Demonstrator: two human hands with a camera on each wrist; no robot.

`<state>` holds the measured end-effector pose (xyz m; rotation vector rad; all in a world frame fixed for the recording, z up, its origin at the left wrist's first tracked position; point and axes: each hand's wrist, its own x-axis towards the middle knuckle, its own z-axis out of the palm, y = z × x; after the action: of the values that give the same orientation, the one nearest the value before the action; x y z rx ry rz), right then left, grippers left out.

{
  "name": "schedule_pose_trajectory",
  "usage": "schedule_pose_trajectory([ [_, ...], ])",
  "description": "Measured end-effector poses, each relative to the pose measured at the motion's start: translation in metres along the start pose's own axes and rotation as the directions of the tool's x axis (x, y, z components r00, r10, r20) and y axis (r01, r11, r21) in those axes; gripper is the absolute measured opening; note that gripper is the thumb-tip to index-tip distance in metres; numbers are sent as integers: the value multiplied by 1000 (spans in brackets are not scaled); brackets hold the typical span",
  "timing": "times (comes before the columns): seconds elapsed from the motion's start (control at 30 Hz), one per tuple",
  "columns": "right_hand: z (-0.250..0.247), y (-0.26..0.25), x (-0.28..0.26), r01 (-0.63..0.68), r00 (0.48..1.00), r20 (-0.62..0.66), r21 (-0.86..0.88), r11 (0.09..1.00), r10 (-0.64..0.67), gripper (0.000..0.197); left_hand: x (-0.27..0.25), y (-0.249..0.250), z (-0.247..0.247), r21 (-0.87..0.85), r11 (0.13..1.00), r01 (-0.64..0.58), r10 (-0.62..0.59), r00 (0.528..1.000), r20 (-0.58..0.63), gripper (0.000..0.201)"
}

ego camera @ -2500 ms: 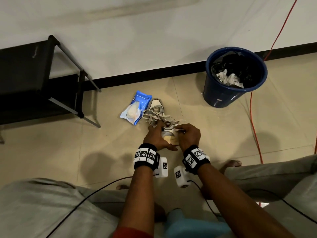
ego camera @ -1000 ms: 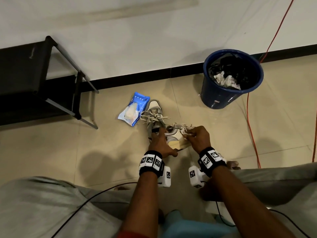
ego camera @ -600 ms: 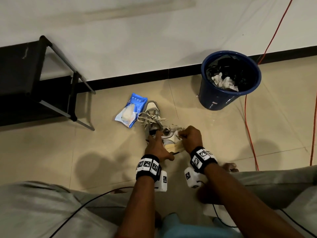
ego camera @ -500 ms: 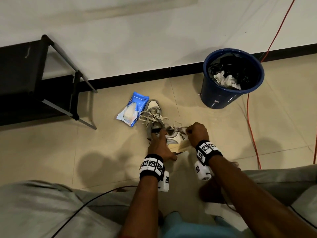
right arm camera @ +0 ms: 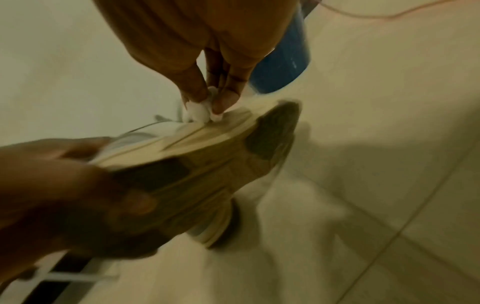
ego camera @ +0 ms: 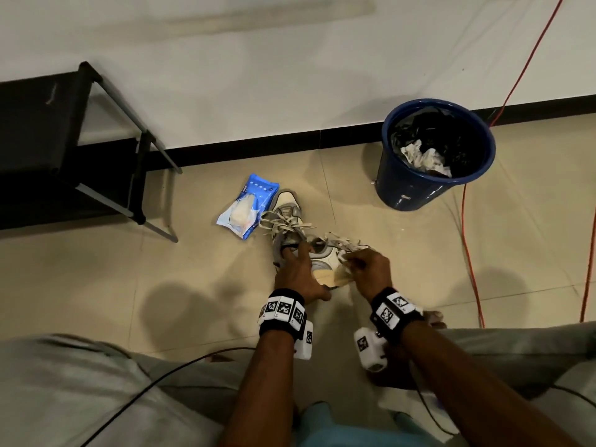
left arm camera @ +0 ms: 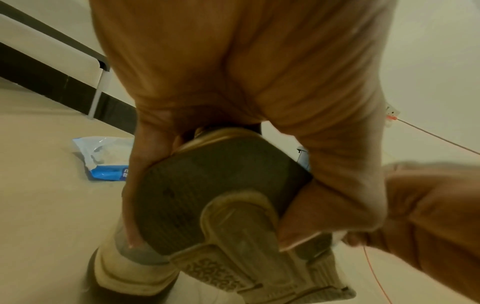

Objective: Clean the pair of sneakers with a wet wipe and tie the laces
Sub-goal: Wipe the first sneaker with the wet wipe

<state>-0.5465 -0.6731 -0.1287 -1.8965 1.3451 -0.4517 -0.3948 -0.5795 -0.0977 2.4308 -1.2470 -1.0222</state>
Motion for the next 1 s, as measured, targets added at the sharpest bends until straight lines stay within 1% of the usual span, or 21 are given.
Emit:
schedule_pose_trajectory([
  [0.07, 15, -24, -17, 66, 997, 22, 154, 986, -70, 11, 2, -2, -3, -83, 996, 17, -17, 1000, 1, 117],
  [0.1, 18, -30, -20, 121, 992, 23, 160, 980, -126, 10, 4, -5, -3, -120, 992, 26, -26, 1000, 0, 117],
  [0.13, 16, -31, -19, 183, 983, 7, 104, 978, -185, 9, 3, -7, -3, -140, 989, 37, -36, 999, 5, 116],
  [0.17, 11, -26, -10, 206, 978, 6, 5, 978, -206, 6, 3, -7, -3, -146, 988, 48, -47, 999, 9, 116],
  [0.2, 3, -19, 1, 159, 987, 8, -83, 984, -158, 3, 3, -7, -4, -142, 988, 54, -52, 999, 15, 116],
  [0.23, -5, -9, 11, 70, 997, -10, -158, 985, -72, 4, 3, -6, -4, -131, 990, 55, -52, 998, 23, 117],
  [0.27, -11, 0, 18, -16, 1000, -28, -212, 977, 10, 8, 2, -5, -3, -112, 992, 52, -49, 998, 30, 118],
  [0.3, -13, 6, 22, -58, 998, -42, -235, 970, 50, 11, 3, -2, -3, -91, 995, 47, -45, 999, 28, 118],
  [0.37, -4, 2, 16, -12, 997, -72, -180, 984, -1, 13, 5, 2, -5, -67, 997, 47, -46, 999, 23, 116],
  [0.4, 4, -7, 8, 20, 996, -85, -99, 995, -29, 14, 5, 3, -5, -69, 996, 52, -50, 998, 22, 116],
  [0.47, 18, -25, -11, 71, 995, -70, 61, 996, -67, 18, 6, 2, -7, -123, 990, 64, -63, 998, 11, 115],
  [0.5, 21, -29, -17, 100, 994, -52, 88, 991, -96, 17, 7, 0, -8, -163, 984, 68, -68, 998, 6, 114],
  [0.53, 21, -29, -19, 137, 990, -39, 68, 988, -134, 16, 7, -2, -8, -196, 978, 71, -72, 997, 3, 112],
  [0.6, 11, -18, -9, 165, 985, -43, -59, 984, -168, 12, 7, -4, -10, -241, 967, 78, -80, 997, 2, 109],
  [0.7, -9, 5, 16, 29, 989, -140, -117, 993, -45, 14, 9, -3, -14, -291, 956, 49, -53, 999, -6, 100],
  [0.73, -10, 5, 17, 17, 986, -162, -129, 992, -37, 14, 10, -2, -16, -305, 952, 35, -45, 999, -23, 98],
  [0.77, -6, 1, 14, 27, 985, -168, -117, 993, -47, 14, 11, -2, -18, -323, 946, 22, -36, 999, -38, 95],
  [0.83, 8, -11, -2, 75, 986, -147, -13, 997, -76, 15, 12, -3, -18, -355, 935, -3, -20, 998, -60, 90],
  [0.9, 16, -21, -17, 192, 979, -74, 32, 981, -189, 18, 11, -5, -18, -372, 928, -19, -7, 998, -68, 89],
  [0.97, 8, -13, -11, 280, 960, -9, -30, 959, -281, 22, 10, -8, -16, -398, 917, -21, -4, 998, -63, 91],
  [1.0, 0, -5, -2, 293, 956, 8, -99, 951, -294, 25, 10, -8, -16, -413, 911, -21, -5, 998, -63, 94],
])
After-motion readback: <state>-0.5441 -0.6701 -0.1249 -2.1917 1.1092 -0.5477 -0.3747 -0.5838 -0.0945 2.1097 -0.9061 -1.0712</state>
